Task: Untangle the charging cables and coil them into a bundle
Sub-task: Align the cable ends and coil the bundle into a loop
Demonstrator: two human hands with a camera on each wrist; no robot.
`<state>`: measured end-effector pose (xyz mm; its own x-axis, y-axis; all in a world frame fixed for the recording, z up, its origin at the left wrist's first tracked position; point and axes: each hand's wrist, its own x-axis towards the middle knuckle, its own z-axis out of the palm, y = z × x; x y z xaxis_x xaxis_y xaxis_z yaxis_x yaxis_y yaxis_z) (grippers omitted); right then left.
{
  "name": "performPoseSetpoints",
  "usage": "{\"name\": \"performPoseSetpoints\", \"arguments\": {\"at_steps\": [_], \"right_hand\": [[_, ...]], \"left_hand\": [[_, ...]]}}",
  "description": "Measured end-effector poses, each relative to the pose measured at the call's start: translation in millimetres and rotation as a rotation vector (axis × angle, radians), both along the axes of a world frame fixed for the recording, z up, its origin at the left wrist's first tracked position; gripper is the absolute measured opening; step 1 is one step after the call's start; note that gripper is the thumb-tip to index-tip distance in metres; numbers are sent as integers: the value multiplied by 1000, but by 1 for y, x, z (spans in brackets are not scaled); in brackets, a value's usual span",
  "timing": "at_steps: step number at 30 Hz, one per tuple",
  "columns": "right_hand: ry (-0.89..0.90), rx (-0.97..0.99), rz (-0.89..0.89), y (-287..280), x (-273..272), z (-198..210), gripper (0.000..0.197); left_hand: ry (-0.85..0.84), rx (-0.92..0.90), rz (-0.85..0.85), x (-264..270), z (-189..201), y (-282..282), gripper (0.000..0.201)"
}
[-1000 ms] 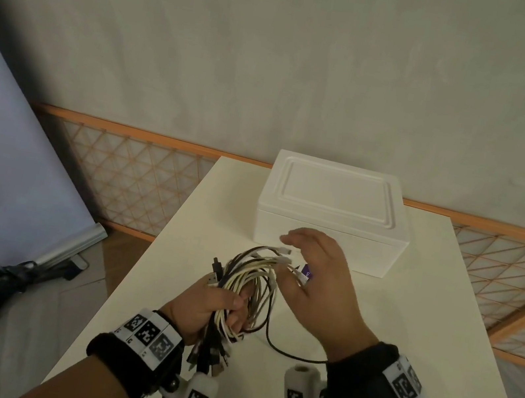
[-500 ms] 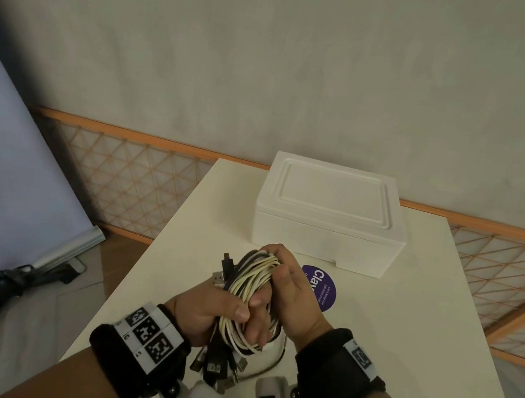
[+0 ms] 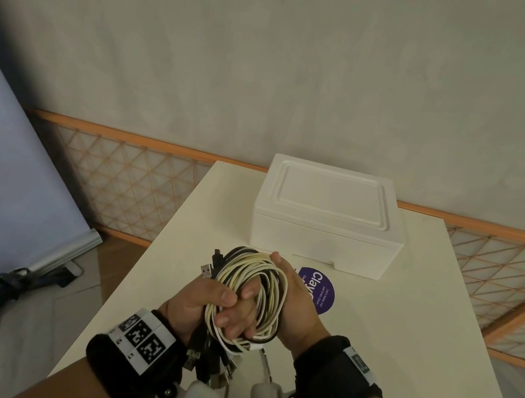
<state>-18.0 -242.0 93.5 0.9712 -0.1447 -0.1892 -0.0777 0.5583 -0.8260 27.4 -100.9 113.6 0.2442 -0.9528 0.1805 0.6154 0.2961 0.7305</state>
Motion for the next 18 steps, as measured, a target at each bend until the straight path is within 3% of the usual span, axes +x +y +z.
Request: {"name": "performPoseSetpoints", "arguments": {"at_steps": [5,8,10,13,15,18], "right_hand": [[5,88,-19,2,2,-2,44],[36,36,-53,2,2,-7,46],[85,-159,-68,3,-1,-14,47],[173,-412,106,12,-11,-24,30],[179,-657,231,17,-18,-22,17],[28,-1166,338,15,-19,-12,20]], "left_hand": [[20,-17,40,3,-5,-3,15],[71,-18,83,2,-8,-6,29],[110,31,213,2,-7,-9,44],[151,120,455,15,2,-9,72],[175,168,521,24,8,-9,86],[231,261,554,25,5,-13,80]]}}
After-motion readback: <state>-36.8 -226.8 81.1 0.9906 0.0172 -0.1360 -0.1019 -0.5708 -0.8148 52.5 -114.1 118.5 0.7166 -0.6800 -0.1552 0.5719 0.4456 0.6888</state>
